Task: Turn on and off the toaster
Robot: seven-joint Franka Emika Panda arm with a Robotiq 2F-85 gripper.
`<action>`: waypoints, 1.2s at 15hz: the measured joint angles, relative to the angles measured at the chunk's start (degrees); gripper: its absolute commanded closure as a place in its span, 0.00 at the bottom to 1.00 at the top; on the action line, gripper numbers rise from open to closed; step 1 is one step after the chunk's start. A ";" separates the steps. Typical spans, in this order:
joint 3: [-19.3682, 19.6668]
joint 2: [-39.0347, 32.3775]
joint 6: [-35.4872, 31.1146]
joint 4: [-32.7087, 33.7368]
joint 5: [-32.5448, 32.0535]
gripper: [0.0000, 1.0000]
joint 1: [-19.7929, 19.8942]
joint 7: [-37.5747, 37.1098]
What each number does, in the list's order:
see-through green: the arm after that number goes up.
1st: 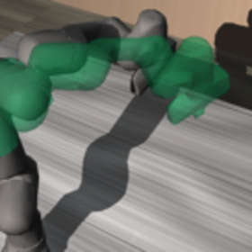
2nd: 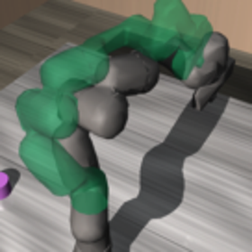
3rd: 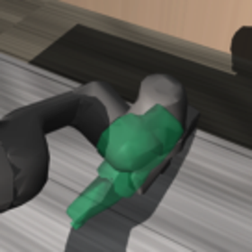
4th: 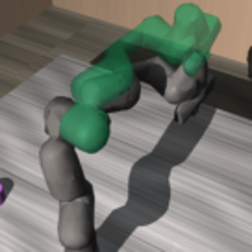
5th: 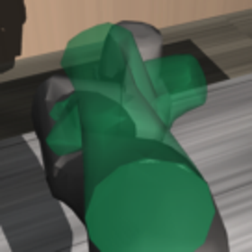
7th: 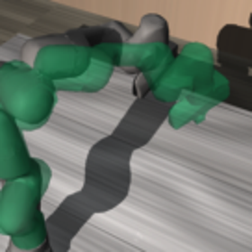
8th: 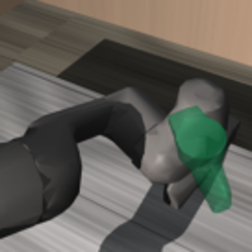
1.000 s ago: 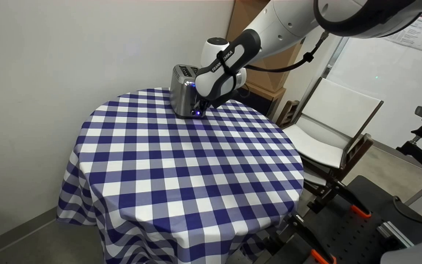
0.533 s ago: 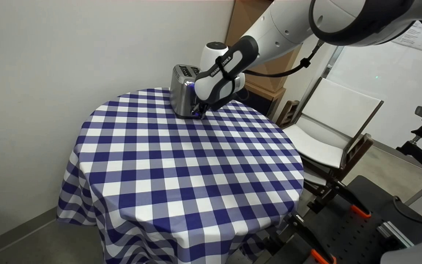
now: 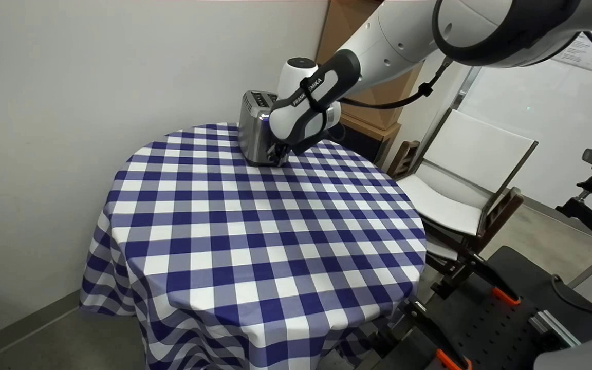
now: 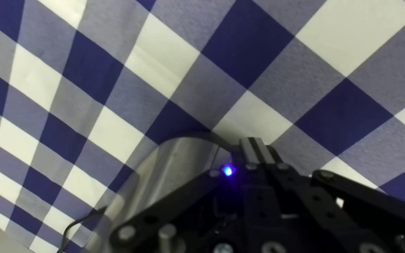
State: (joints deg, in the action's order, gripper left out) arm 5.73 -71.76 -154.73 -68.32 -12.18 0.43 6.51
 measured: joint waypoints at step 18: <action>-5.09 0.97 -1.09 -0.02 0.46 1.00 4.15 6.69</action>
State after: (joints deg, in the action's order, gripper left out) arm 0.64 -70.79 -155.82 -68.34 -11.73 4.58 13.20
